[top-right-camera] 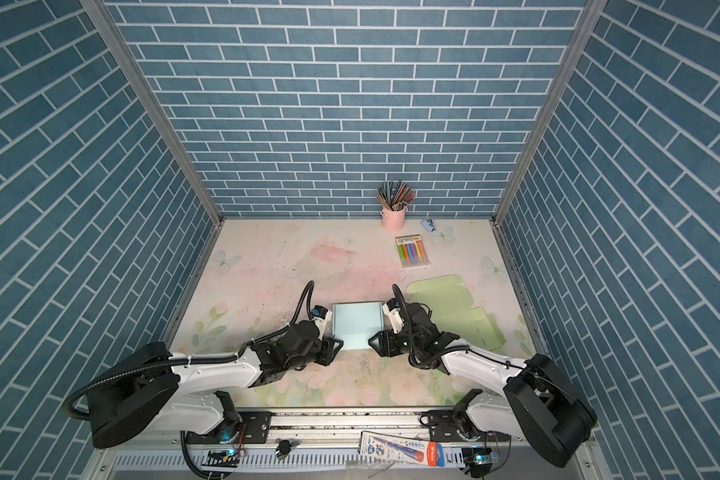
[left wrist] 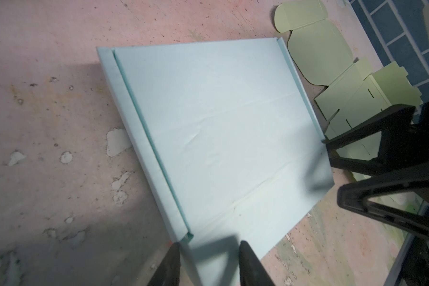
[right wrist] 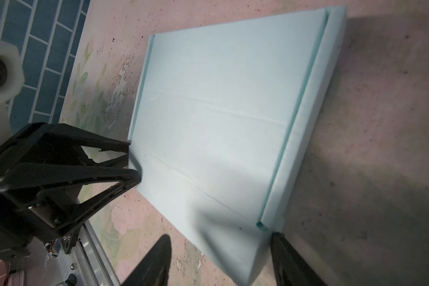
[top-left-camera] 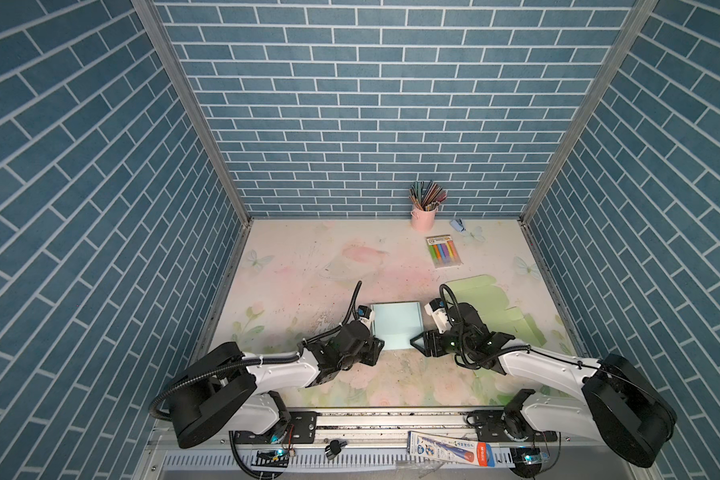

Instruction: Fold the paper box

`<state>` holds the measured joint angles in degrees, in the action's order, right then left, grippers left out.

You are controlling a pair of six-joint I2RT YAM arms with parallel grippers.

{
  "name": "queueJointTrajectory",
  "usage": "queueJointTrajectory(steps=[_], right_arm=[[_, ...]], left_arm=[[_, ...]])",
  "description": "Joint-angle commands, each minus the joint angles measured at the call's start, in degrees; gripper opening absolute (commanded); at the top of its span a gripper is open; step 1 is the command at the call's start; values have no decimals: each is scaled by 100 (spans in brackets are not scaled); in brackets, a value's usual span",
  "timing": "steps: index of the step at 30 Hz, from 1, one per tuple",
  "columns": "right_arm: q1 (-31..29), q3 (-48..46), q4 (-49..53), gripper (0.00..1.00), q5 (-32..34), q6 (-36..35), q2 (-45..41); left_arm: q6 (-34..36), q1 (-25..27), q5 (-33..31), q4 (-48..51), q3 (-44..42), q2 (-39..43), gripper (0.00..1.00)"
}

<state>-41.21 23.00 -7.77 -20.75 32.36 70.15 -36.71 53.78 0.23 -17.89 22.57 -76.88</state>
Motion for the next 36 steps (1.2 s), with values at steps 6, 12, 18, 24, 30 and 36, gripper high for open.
queueJointTrajectory(steps=[6,12,18,24,30,36], right_arm=[[-45,-47,-202,63,-157,173,-71],[-45,-83,-274,63,-249,251,-180],[-54,-145,-401,63,-219,261,-70],[-54,-227,-656,62,-237,288,141],[-54,-244,-761,61,-250,300,201],[-54,-245,-787,60,-162,247,300]], left_arm=[[-3,49,-24,-88,-7,100,39],[-8,46,-23,-74,-9,209,38],[-12,57,-47,-112,-7,123,38],[6,43,-144,-143,9,-44,37],[-3,41,-133,-167,0,-46,36],[-3,49,-172,-122,-37,15,36]])
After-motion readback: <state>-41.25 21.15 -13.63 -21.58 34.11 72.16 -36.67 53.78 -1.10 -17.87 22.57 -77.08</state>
